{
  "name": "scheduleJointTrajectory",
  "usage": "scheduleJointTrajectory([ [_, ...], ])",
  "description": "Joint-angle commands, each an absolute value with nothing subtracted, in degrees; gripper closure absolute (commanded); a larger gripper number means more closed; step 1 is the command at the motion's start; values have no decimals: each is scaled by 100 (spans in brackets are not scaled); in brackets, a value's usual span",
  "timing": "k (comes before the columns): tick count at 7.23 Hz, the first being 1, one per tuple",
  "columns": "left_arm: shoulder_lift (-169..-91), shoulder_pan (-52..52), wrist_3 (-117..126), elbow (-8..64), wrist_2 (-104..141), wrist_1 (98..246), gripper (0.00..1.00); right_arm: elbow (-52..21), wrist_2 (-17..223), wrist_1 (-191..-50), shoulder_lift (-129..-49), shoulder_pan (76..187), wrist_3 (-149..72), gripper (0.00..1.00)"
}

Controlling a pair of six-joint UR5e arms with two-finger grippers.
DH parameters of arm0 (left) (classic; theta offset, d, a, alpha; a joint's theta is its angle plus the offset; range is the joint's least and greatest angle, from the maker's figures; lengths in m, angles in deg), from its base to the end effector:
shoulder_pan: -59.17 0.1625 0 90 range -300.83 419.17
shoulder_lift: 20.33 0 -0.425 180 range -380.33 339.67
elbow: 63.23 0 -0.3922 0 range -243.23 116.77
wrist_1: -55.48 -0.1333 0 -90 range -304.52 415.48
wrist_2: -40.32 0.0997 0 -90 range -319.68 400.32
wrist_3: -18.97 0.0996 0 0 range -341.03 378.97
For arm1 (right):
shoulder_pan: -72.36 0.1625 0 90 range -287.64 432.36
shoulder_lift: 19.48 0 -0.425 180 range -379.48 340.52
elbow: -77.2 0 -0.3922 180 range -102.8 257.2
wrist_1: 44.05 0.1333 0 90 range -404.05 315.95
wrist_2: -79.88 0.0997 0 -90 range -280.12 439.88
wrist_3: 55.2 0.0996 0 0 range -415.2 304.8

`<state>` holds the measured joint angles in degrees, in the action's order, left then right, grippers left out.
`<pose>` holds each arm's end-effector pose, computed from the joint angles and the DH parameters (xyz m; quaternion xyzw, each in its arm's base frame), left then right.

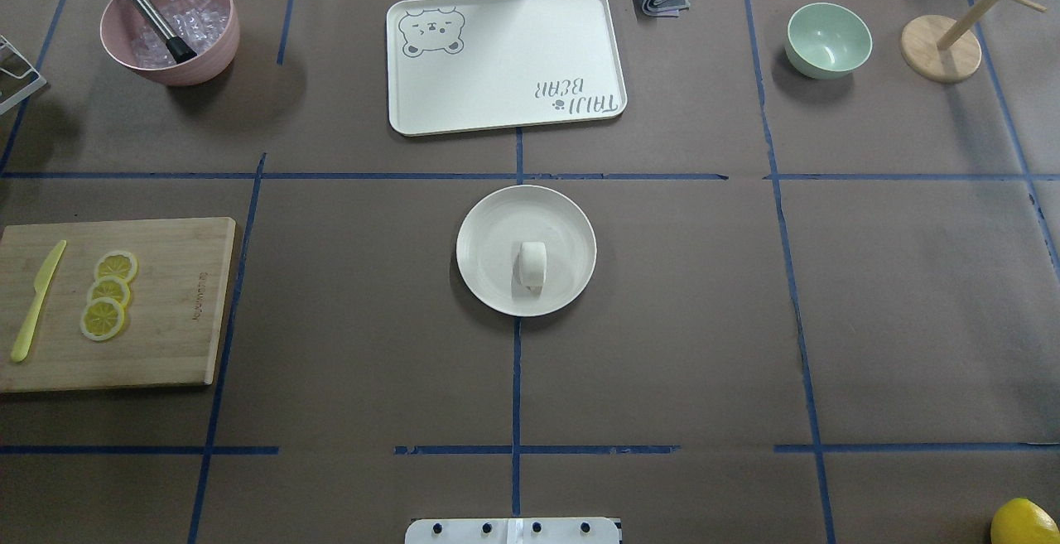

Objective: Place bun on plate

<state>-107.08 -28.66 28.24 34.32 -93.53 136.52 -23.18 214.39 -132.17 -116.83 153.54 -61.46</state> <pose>-0.0468 -0.4626 0.6371 -0.0145 0.3747 0.0773 0.9238 -0.0052 -0.4472 0.6255 0.0312 -0.3792 -0.1374 0.9145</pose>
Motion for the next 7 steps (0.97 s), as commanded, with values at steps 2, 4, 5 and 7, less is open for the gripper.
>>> scheduleJointTrajectory([
  [2,-10699,-2846,2837,3372,-9345,13652,0,-2299,21444,-13212,-11677,15348,-6153,0],
  [4,-10655,-2845,2838,3433,-9345,13617,0,-2299,21453,-13177,-11677,15348,-6135,0],
  [5,-10646,-2854,2838,3441,-9345,13608,0,-2282,21453,-13159,-11677,15348,-6135,0],
  [7,-10524,-2854,2838,3564,-9345,13608,0,-2115,21523,-13141,-11669,15348,-6118,0],
])
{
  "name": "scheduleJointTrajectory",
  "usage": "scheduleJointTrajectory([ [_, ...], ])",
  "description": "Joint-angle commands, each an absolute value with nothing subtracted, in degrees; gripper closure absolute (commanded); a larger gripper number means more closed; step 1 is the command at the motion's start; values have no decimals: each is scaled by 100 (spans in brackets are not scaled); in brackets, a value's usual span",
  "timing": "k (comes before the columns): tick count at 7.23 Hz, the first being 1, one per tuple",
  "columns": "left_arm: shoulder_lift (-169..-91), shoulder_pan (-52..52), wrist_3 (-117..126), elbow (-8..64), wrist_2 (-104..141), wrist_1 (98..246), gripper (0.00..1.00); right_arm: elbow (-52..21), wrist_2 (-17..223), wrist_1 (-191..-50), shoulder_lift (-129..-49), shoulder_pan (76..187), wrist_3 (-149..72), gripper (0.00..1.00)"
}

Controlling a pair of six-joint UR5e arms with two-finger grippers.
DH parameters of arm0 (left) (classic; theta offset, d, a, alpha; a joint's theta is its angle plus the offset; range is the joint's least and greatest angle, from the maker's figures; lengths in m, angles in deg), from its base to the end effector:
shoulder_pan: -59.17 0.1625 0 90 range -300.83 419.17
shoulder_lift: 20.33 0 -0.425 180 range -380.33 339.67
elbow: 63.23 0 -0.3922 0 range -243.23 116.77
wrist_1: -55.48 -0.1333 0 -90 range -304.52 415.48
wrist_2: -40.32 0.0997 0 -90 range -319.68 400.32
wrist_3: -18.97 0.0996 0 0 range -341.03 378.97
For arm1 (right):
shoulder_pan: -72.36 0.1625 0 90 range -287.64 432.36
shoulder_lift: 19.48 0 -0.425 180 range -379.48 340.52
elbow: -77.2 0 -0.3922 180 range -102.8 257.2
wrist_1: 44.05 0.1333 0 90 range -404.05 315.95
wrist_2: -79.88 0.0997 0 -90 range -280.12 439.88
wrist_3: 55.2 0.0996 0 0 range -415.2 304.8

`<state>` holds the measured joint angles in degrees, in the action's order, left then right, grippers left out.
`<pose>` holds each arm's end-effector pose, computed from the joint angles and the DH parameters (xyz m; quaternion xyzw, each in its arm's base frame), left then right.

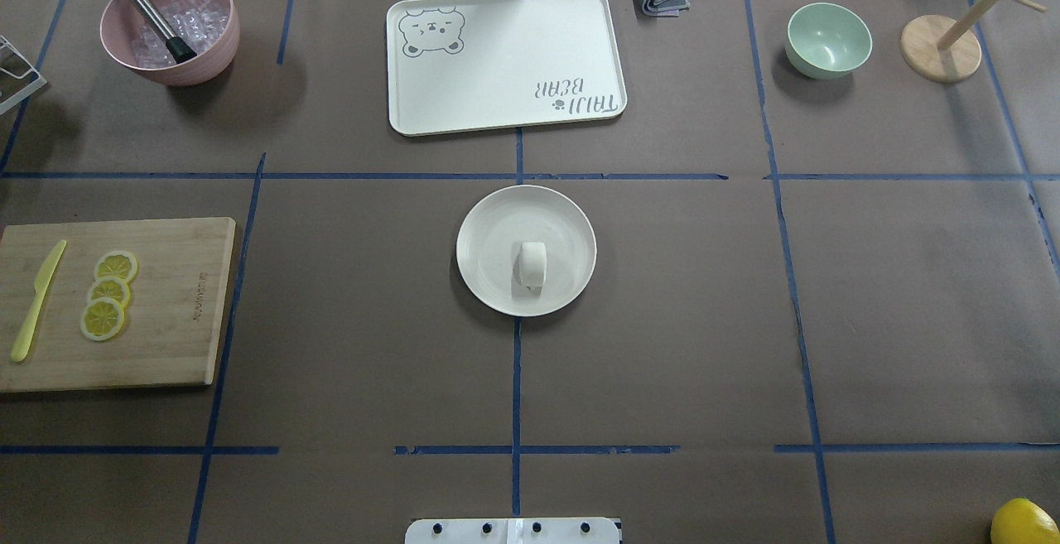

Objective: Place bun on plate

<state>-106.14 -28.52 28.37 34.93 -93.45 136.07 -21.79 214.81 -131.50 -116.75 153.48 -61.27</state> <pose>-0.0461 -0.4549 0.6403 -0.0209 0.3743 0.0770 0.9239 -0.0062 -0.4473 0.6352 0.0251 -0.3826 -0.1343 0.9138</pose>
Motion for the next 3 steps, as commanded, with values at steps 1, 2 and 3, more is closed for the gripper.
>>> scheduleJointTrajectory([
  [1,-10514,-2854,2838,3660,-9345,13599,0,-2115,21515,-13141,-11669,15348,-6118,0],
  [2,-10427,-2846,2838,3679,-9345,13599,0,-2115,21514,-13141,-11669,15348,-6118,0],
  [3,-10426,-2846,2838,3679,-9345,13599,0,-2115,21514,-13141,-11669,15348,-6126,0],
])
